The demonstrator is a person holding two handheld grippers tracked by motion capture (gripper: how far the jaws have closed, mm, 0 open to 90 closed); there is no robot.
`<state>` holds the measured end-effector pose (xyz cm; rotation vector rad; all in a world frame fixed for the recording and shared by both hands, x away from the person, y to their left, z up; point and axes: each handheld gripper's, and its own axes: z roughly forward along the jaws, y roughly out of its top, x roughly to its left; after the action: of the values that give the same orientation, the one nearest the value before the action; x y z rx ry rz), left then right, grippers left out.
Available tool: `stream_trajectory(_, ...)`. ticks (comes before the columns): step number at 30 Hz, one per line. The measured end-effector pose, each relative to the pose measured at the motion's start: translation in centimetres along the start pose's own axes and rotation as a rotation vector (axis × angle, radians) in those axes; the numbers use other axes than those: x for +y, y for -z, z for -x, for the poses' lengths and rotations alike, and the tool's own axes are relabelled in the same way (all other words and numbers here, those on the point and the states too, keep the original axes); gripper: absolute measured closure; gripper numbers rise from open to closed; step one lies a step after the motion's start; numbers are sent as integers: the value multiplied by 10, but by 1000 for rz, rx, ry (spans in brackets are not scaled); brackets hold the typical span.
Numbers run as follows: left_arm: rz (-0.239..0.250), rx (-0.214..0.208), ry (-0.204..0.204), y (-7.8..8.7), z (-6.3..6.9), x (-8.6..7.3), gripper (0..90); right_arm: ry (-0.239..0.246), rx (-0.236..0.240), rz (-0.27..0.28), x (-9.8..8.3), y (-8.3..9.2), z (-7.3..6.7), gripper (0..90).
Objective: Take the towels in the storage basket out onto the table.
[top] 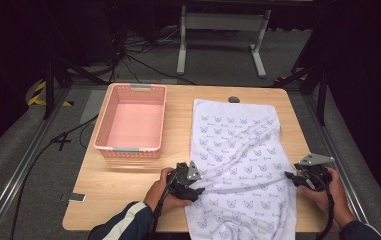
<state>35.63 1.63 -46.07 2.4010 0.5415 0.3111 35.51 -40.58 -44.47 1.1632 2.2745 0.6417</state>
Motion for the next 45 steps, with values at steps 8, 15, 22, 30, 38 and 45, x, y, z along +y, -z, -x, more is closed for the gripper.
stream_trajectory(8,50,-11,-9,9,9,5,347,1,30,36,9,-3,3,471)
stream_trajectory(15,53,-168,-102,25,47,-3,548,150,335,97,-10,39,-38,672)
stream_trajectory(22,-39,-150,-147,23,53,-13,595,245,468,-19,-28,41,-62,641)
stream_trajectory(30,-91,-313,-151,44,58,-28,598,388,706,-125,-52,72,-83,647)
stream_trajectory(38,67,-180,-8,40,42,-13,360,312,586,108,-21,76,-71,556)
stream_trajectory(45,73,-80,33,-3,5,5,375,180,311,157,16,19,-27,612)
